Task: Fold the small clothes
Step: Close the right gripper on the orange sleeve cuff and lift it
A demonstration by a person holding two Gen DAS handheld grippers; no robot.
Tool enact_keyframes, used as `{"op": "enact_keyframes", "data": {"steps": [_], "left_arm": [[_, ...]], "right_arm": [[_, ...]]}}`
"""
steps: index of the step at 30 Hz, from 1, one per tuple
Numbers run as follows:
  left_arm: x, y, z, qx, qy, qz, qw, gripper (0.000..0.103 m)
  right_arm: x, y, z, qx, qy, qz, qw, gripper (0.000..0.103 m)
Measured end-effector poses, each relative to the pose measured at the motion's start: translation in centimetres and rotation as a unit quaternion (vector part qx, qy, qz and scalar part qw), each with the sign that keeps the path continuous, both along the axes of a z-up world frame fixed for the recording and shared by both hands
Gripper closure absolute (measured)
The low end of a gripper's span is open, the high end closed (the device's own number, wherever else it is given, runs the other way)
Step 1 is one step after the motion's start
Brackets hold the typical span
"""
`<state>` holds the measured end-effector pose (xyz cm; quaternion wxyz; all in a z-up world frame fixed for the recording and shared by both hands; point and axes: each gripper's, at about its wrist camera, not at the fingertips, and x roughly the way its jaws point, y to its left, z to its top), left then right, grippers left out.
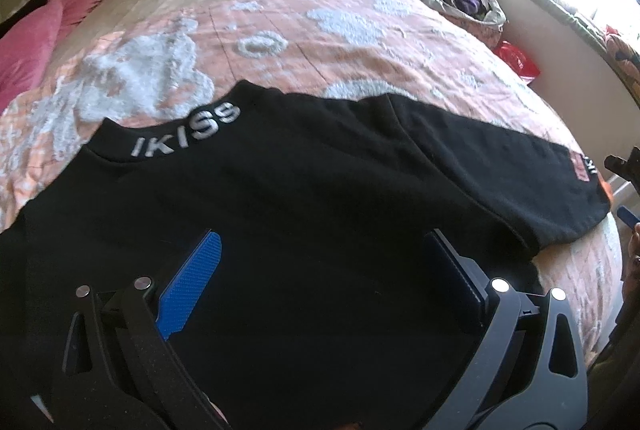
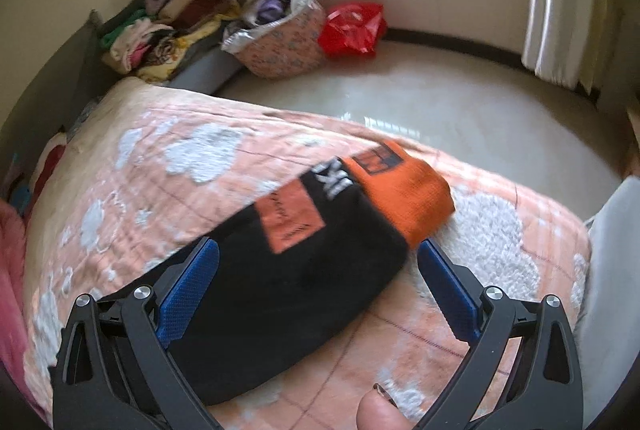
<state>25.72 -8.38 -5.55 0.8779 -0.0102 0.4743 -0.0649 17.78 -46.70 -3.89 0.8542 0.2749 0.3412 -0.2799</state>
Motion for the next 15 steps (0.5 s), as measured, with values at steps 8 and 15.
{"op": "enact_keyframes", "data": {"steps": [8, 15], "left_arm": [[1.0, -0.3, -1.8, 0.01, 0.01, 0.002, 0.9999, 0.008], [0.8, 0.7, -1.0, -0.021, -0.001, 0.008, 0.9998, 0.008]], "right_arm": [[0.7, -3.4, -3.4, 0.075, 0.006, -0.011, 0.997, 0.004], [0.0, -4.6, -3.2, 0.099, -0.057, -0.008, 0.993, 0.084]]}}
